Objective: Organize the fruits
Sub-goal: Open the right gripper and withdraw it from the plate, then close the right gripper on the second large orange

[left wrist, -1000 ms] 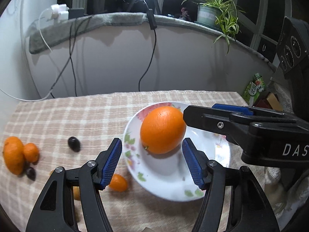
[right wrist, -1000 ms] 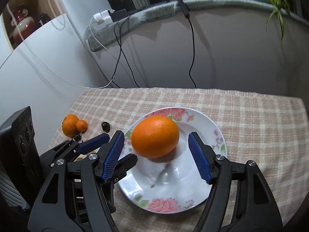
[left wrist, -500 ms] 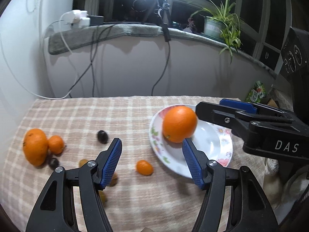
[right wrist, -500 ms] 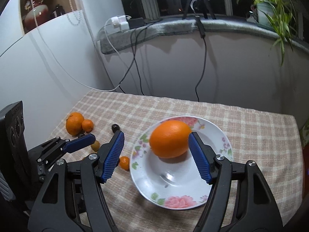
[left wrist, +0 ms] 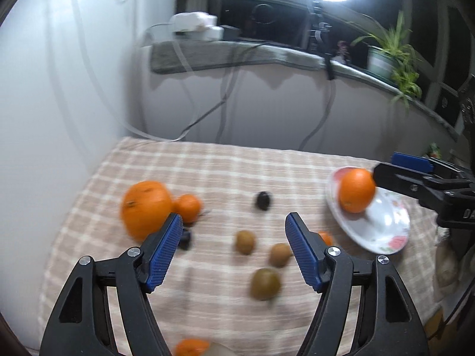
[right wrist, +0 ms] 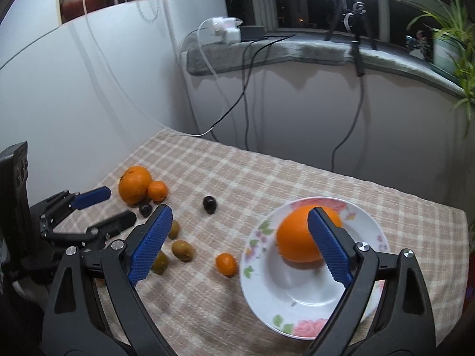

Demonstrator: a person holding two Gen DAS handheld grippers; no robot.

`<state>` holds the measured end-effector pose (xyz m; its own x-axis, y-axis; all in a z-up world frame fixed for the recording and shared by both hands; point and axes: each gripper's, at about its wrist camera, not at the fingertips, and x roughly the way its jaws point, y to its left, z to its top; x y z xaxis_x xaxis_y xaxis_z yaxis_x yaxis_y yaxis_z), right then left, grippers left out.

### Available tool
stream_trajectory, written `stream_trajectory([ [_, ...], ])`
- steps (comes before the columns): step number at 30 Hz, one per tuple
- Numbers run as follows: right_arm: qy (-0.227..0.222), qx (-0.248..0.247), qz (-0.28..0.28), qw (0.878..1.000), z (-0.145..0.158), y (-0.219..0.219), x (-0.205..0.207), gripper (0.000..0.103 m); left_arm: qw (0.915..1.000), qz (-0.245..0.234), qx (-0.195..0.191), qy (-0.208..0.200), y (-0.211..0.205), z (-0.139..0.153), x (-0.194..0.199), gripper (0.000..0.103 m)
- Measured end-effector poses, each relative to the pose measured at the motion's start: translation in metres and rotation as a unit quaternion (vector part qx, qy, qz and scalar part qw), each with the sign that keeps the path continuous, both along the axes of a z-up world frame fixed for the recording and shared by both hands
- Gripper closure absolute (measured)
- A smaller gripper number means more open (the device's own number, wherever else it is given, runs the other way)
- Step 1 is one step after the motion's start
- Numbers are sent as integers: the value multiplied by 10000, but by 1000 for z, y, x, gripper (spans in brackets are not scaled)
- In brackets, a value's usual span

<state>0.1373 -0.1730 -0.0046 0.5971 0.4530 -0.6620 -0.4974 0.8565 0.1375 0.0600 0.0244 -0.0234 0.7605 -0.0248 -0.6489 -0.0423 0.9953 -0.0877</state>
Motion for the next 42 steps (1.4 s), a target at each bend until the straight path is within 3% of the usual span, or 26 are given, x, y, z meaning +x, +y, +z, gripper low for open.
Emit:
stream_trajectory([
  [11, 234, -56, 618, 9978, -9, 60, 16, 8, 9957, 665, -523, 381, 70, -24, -5, 31],
  [29, 1079, 120, 1631, 9806, -43, 166, 52, 8, 9849, 734, -1443, 613, 112, -53, 20, 37],
  [42, 1380, -35, 2084, 9682, -59, 221, 61, 11, 9806, 633, -1718, 704, 122, -66, 35, 37],
])
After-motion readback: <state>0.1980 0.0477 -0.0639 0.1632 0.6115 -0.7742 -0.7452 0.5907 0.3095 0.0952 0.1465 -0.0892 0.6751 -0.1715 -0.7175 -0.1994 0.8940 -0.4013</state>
